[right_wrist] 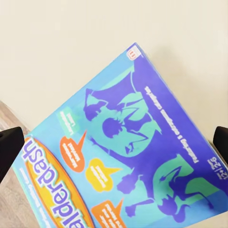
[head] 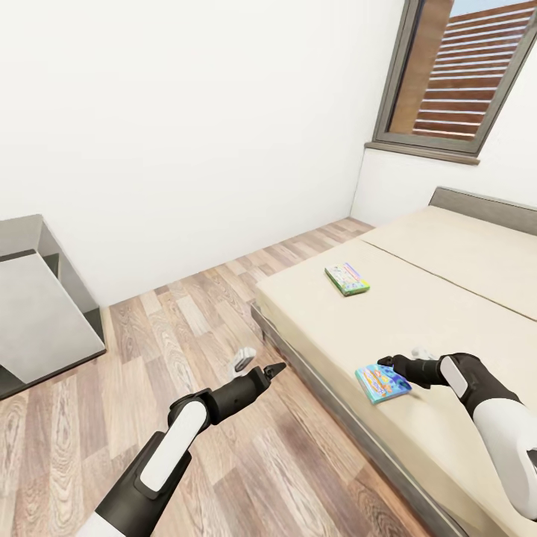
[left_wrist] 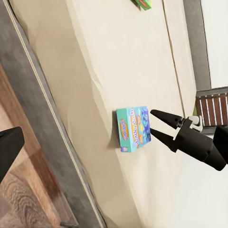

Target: Put all the toys in the child's room - the three board games (two on the bed and one on the table), the two jigsaw puzzles on the table, and the tennis ball on the table - inside the toy box on the table in the child's room.

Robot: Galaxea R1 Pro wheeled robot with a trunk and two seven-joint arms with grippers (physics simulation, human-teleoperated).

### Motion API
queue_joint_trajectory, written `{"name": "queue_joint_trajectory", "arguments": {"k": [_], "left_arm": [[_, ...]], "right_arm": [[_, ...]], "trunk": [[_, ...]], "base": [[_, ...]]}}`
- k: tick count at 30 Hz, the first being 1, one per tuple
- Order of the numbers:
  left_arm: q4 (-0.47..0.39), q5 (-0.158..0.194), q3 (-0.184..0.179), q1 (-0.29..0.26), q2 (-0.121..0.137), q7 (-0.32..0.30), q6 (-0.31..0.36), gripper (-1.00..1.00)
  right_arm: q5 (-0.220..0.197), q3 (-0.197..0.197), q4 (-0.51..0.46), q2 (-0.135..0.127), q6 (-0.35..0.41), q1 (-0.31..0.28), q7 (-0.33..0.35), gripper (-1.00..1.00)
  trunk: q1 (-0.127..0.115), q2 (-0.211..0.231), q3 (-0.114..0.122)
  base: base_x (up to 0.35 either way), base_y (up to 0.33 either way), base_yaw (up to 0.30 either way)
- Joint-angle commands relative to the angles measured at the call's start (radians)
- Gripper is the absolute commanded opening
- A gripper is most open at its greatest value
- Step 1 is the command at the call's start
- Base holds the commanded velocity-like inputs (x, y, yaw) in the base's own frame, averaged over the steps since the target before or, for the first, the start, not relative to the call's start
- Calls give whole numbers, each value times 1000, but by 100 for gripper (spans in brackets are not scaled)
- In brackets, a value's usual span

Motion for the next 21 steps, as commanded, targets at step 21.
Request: {"name": "queue_joint_trajectory", "arguments": {"k": [21], "left_arm": [[-1,11,0,0,0,9,2,100]], "right_arm": [[2,-6,-1,0,5,-1,3,100]], "trunk": [[0,0,-1]], "base": [[0,0,17]]}}
